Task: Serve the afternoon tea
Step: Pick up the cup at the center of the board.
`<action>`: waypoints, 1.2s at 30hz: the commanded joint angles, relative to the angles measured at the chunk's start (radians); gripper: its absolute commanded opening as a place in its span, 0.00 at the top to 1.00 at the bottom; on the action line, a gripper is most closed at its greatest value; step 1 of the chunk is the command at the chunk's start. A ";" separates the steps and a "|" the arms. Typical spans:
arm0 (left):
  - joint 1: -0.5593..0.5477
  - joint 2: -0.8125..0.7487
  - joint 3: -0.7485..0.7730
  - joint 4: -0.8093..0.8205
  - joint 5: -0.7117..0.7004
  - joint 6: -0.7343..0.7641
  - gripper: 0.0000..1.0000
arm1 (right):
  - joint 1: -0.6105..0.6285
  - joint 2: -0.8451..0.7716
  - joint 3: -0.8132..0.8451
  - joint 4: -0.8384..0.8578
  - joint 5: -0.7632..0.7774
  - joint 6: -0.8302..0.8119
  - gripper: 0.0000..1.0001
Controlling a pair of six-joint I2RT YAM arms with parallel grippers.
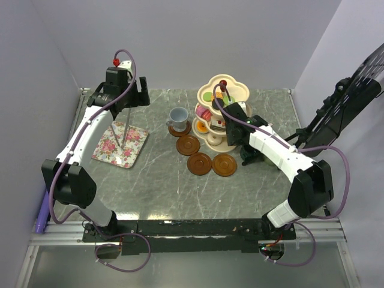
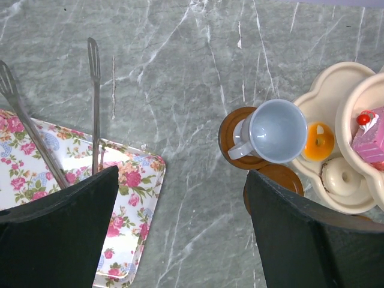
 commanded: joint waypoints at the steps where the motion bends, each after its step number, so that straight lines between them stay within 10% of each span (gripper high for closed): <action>1: 0.012 -0.050 -0.006 0.055 0.000 0.017 0.09 | -0.028 0.033 -0.027 0.083 -0.015 -0.033 0.46; 25: 0.022 -0.062 -0.051 0.081 0.041 -0.012 0.09 | -0.038 -0.137 -0.075 -0.076 0.117 0.111 0.39; 36: 0.022 -0.085 -0.078 0.098 0.070 -0.022 0.09 | 0.211 -0.158 0.011 -0.179 0.271 0.164 0.24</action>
